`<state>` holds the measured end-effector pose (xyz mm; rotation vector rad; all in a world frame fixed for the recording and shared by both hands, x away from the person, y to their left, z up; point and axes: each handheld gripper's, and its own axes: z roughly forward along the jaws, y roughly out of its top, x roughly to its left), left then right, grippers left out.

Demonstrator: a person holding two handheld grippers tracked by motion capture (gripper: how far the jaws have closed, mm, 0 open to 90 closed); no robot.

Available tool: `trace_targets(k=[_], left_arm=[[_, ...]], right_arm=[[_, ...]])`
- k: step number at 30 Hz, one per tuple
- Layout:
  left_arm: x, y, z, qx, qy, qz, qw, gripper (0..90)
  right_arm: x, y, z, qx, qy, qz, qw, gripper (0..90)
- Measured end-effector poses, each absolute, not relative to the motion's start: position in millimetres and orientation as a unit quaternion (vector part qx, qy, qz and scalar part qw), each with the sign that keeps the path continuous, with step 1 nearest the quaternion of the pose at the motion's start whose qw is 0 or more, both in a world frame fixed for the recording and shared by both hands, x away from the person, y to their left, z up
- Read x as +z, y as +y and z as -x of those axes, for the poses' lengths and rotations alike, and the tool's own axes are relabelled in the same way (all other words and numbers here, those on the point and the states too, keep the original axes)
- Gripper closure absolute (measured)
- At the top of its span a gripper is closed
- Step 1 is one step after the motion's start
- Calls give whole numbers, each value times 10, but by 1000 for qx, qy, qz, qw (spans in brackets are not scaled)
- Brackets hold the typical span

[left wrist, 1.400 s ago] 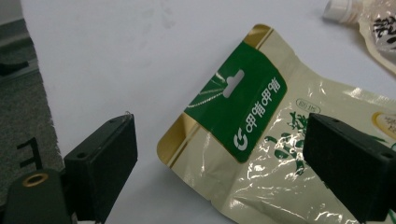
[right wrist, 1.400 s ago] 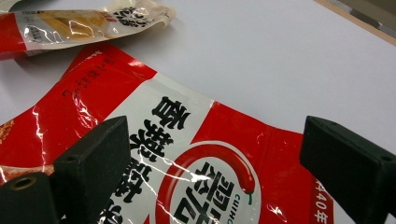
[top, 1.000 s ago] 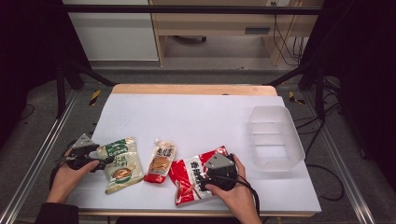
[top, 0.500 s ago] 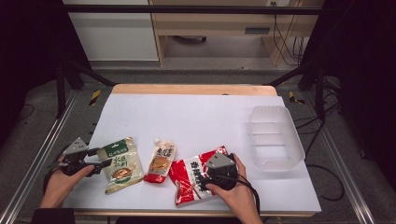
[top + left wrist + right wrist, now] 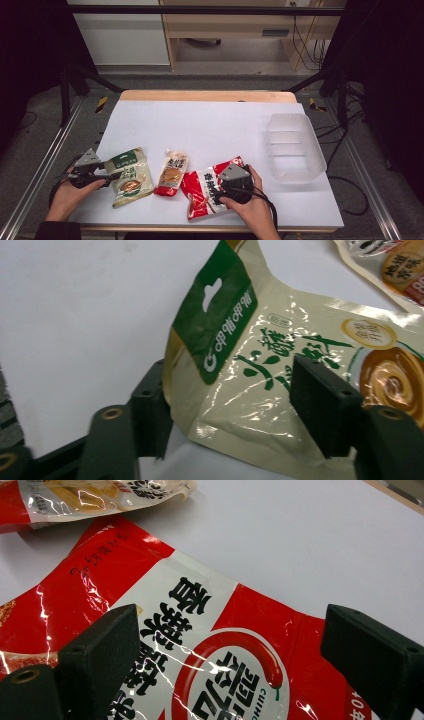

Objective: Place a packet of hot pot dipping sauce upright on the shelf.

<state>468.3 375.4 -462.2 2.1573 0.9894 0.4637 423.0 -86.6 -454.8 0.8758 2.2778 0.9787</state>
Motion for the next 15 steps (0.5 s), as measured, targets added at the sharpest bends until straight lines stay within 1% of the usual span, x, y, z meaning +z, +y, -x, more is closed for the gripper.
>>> trace_targets(k=[1, 2, 3, 4, 5, 7, 8, 9, 10, 11, 12, 13, 15], left_arm=[[-4622, 3754, -4683, 179, 383, -834, 354, 418], [-4621, 3757, -4688, 181, 385, -833, 354, 418], [-4619, 3765, -4700, 188, 391, -830, 352, 479], [-4619, 3765, -4700, 188, 391, -830, 352, 507], [-4617, 3766, -4707, 193, 395, -827, 350, 507], [-4607, 3766, -4711, 196, 400, -827, 344, 590], [-4603, 3768, -4714, 197, 402, -826, 343, 611], [-4602, 3769, -4716, 199, 405, -824, 344, 667], [-4602, 3770, -4718, 202, 406, -823, 342, 667], [-4598, 3773, -4721, 205, 407, -823, 339, 691], [-4595, 3777, -4724, 206, 408, -822, 339, 723], [-4592, 3786, -4726, 206, 412, -820, 339, 787], [-4587, 3801, -4730, 205, 414, -820, 338, 835]], right_arm=[[-4548, -866, -4230, 360, 838, -322, 253, 97], [-4549, -864, -4230, 360, 838, -321, 253, 97], [-4552, -858, -4229, 359, 840, -320, 253, 97], [-4552, -858, -4229, 359, 840, -320, 253, 97], [-4553, -856, -4229, 358, 840, -319, 253, 97], [-4554, -853, -4228, 357, 842, -317, 253, 97], [-4554, -853, -4228, 356, 842, -316, 253, 97], [-4553, -852, -4226, 357, 842, -316, 253, 97], [-4553, -852, -4226, 357, 842, -316, 253, 97], [-4553, -853, -4226, 357, 842, -316, 253, 97], [-4554, -854, -4228, 356, 842, -316, 253, 97], [-4554, -854, -4228, 356, 842, -316, 253, 98], [-4554, -853, -4227, 356, 842, -315, 253, 98]])
